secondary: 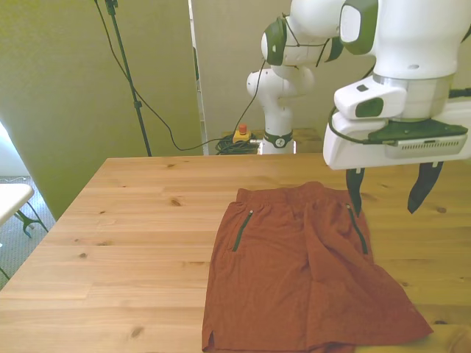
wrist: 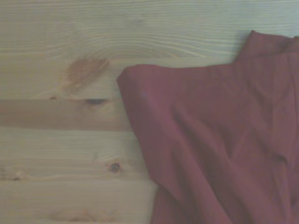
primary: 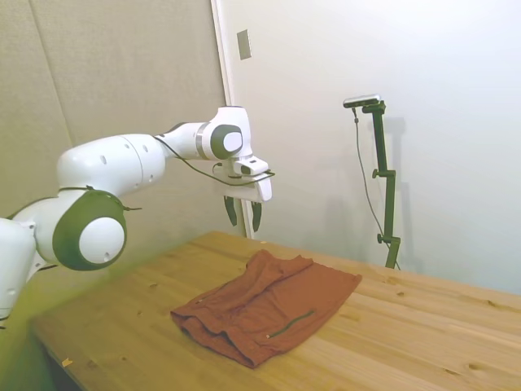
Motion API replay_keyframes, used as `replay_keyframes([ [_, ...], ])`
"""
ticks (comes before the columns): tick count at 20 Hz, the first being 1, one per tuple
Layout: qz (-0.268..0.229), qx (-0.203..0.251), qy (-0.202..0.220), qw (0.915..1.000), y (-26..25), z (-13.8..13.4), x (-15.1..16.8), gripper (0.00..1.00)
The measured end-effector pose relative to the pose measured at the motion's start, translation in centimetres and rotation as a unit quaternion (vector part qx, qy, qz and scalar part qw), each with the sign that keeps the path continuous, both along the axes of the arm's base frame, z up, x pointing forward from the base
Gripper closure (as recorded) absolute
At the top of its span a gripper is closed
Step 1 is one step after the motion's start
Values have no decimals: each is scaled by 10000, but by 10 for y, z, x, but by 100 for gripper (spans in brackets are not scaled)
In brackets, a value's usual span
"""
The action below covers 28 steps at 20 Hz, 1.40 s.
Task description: Unfold the shorts
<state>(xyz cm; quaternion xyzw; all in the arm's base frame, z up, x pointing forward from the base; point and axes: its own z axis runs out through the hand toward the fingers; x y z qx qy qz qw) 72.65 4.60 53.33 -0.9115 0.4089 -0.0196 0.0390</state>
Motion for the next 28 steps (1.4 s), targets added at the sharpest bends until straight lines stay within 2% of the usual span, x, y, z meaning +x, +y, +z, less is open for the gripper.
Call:
replay_keyframes([
  [3,4,-6,-34,10000,-1,7,-16,0],
  [7,-1,-1,93,10000,-2,1,-42,0],
  [16,216,-39,322,9992,-3,-47,-112,0],
  [23,474,-99,429,9979,-1,-81,-199,0],
  [28,574,-148,461,9972,-6,-95,-277,0],
])
